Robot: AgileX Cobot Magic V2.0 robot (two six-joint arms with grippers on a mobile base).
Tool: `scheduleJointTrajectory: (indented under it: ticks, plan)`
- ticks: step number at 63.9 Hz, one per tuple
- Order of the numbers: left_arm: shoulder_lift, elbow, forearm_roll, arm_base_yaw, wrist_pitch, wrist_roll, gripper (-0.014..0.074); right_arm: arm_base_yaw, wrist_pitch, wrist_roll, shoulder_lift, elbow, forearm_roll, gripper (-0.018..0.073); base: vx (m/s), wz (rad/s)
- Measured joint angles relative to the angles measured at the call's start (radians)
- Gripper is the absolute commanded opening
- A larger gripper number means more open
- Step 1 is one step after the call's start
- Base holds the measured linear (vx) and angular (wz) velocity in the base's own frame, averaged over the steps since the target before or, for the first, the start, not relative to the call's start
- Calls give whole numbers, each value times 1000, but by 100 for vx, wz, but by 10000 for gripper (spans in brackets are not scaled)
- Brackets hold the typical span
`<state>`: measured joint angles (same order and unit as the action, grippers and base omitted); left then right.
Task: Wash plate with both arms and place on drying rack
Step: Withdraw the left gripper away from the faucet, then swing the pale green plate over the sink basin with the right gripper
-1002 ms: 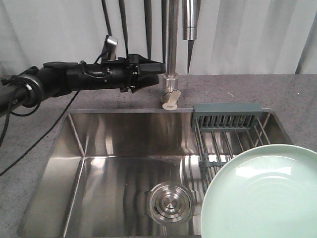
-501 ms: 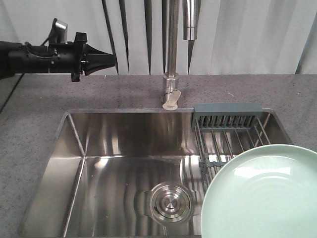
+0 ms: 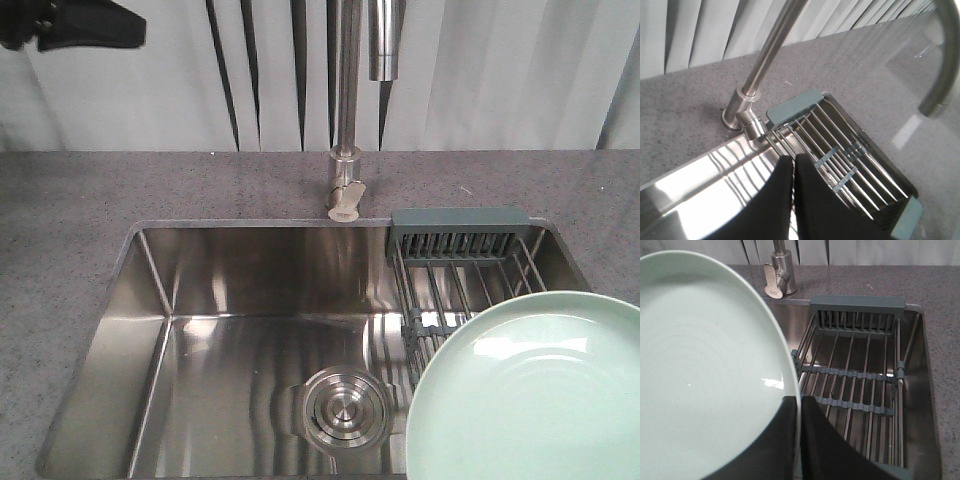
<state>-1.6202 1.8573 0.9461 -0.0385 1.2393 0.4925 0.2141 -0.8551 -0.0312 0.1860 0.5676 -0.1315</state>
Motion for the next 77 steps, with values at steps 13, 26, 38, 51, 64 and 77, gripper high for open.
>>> scheduleJointTrajectory:
  ticks: [13, 26, 38, 51, 64, 77]
  plan:
    - [267, -34, -112, 0, 14, -10, -6, 0, 1, 0, 0, 0, 1, -2, 0, 0]
    - [542, -279, -124, 0, 16, 29, -6, 0, 4, 0, 0, 0, 0, -2, 0, 0]
    - [832, -624, -127, 0, -126, 95, -6, 0, 17, -7, 5, 0, -10, -2, 0, 0]
    - [1122, -979, -128, 0, -276, 117, -6, 0, 42, -30, 180, 30, -11, -2, 0, 0]
    - [1290, -1176, -130, 0, -370, 122, -6, 0, 41, 7, 469, 133, -12, -2, 0, 0]
    - [1354, -1266, -135, 0, -431, 136, -6, 0, 42, 212, 722, 192, -171, -2, 0, 0]
